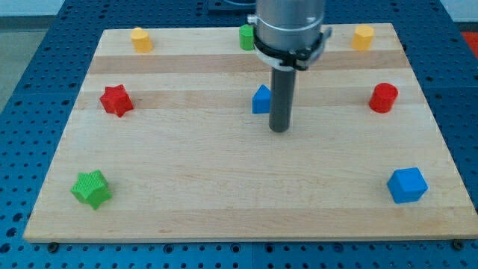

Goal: Push the blue cube towards the blue triangle

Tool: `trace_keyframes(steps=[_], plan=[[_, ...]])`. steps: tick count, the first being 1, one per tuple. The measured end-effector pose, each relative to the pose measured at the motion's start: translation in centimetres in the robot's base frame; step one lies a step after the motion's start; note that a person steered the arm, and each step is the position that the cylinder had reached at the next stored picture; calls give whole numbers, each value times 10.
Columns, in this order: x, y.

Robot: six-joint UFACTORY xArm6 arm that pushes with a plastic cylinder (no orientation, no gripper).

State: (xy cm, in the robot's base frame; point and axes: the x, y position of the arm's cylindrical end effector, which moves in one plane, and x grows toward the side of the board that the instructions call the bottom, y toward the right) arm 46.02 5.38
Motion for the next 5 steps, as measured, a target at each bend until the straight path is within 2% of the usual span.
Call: trace_keyframes(steps=[3, 4, 5], plan=[[129, 39], [150, 76], [149, 115]])
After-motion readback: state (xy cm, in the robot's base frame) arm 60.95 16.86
